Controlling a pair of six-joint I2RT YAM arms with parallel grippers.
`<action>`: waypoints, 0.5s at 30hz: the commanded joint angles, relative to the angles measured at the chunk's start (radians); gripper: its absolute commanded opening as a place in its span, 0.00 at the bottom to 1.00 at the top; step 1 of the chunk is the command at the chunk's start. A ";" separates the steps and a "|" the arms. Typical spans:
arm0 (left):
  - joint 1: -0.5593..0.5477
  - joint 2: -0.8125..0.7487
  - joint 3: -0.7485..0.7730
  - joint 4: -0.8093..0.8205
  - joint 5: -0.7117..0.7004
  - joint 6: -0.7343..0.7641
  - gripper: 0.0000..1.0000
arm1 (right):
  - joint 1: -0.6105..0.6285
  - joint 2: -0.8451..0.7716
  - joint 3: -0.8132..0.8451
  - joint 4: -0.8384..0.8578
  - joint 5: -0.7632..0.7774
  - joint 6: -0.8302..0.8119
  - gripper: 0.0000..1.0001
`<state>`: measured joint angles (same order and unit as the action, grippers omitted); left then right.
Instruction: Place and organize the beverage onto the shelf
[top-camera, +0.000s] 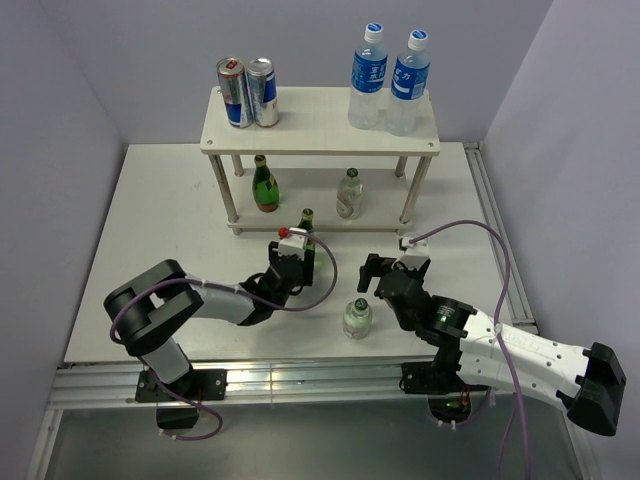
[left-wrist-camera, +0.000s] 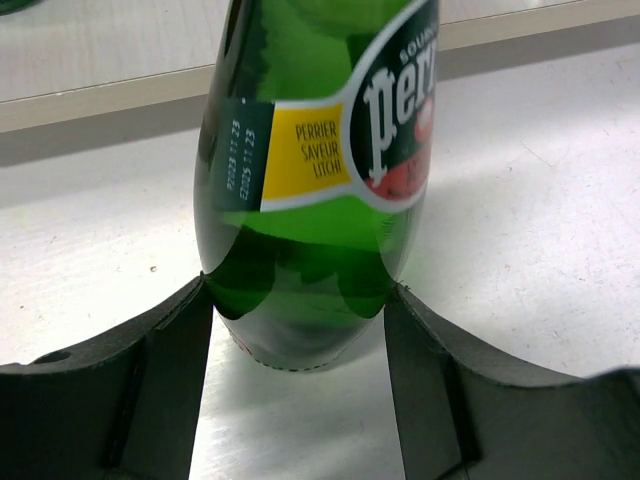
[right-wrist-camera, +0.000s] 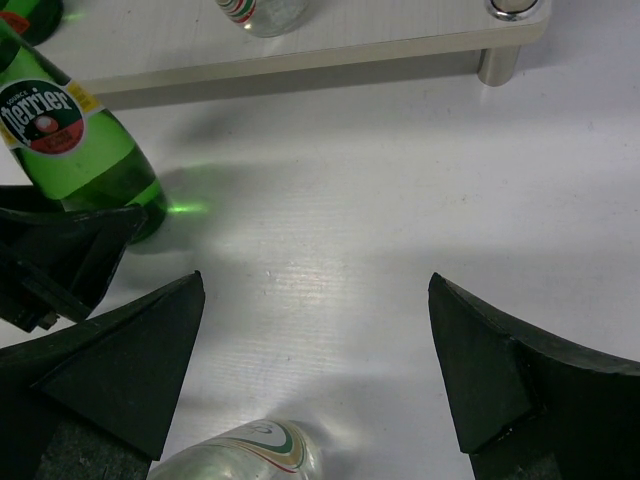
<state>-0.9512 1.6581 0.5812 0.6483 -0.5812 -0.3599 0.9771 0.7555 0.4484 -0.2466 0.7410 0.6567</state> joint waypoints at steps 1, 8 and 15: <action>0.003 -0.075 0.002 0.145 -0.039 0.010 0.00 | 0.002 -0.010 -0.010 0.032 0.024 0.006 1.00; 0.006 -0.021 -0.012 0.142 -0.006 -0.037 0.00 | 0.002 -0.012 -0.010 0.030 0.024 0.006 1.00; -0.012 0.009 -0.079 0.171 0.003 -0.129 0.00 | 0.002 -0.013 -0.011 0.030 0.028 0.008 1.00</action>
<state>-0.9474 1.6501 0.5293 0.7307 -0.5816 -0.4217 0.9771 0.7555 0.4484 -0.2466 0.7410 0.6571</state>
